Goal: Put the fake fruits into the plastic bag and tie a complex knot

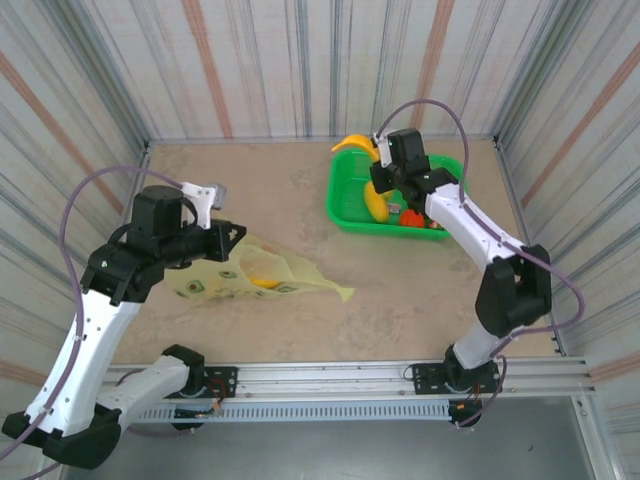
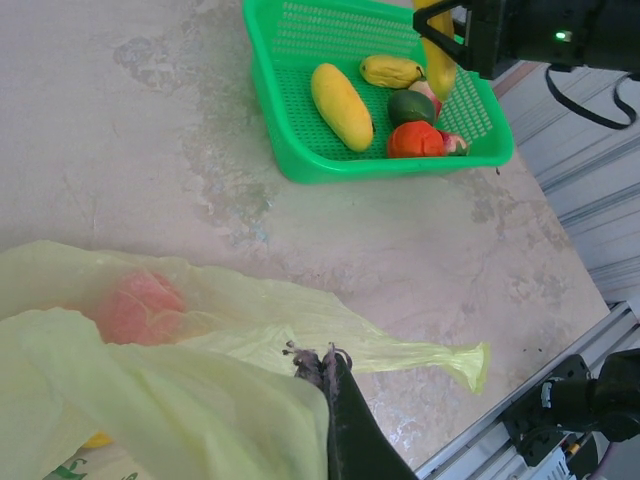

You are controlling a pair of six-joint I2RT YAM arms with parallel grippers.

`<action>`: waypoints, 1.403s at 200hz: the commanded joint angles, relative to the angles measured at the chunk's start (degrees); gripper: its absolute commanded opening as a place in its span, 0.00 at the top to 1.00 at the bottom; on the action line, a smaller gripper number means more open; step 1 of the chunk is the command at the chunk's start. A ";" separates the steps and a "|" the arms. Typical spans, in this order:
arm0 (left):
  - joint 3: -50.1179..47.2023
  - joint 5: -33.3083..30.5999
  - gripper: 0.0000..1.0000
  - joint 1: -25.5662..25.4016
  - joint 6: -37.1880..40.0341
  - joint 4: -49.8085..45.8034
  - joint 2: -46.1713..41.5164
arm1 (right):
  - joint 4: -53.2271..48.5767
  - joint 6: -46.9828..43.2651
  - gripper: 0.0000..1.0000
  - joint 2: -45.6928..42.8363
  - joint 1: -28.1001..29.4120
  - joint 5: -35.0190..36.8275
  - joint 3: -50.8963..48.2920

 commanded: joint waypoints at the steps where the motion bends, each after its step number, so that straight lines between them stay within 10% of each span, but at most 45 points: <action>1: 1.60 0.08 1.00 0.57 -0.66 0.68 -0.94 | 0.89 2.50 0.68 -7.73 5.97 0.67 -3.39; 101: 1.72 -0.44 1.00 0.75 -0.39 -0.33 -1.91 | -20.87 9.71 0.70 -13.64 45.05 34.81 -7.48; 191: 2.49 0.72 1.00 0.75 -0.74 -0.33 -2.08 | -36.46 16.41 0.72 8.96 54.13 51.77 8.53; 280: 2.17 2.87 1.00 0.75 -1.80 0.72 -1.77 | 6.68 -7.34 0.70 8.68 57.77 46.82 -2.85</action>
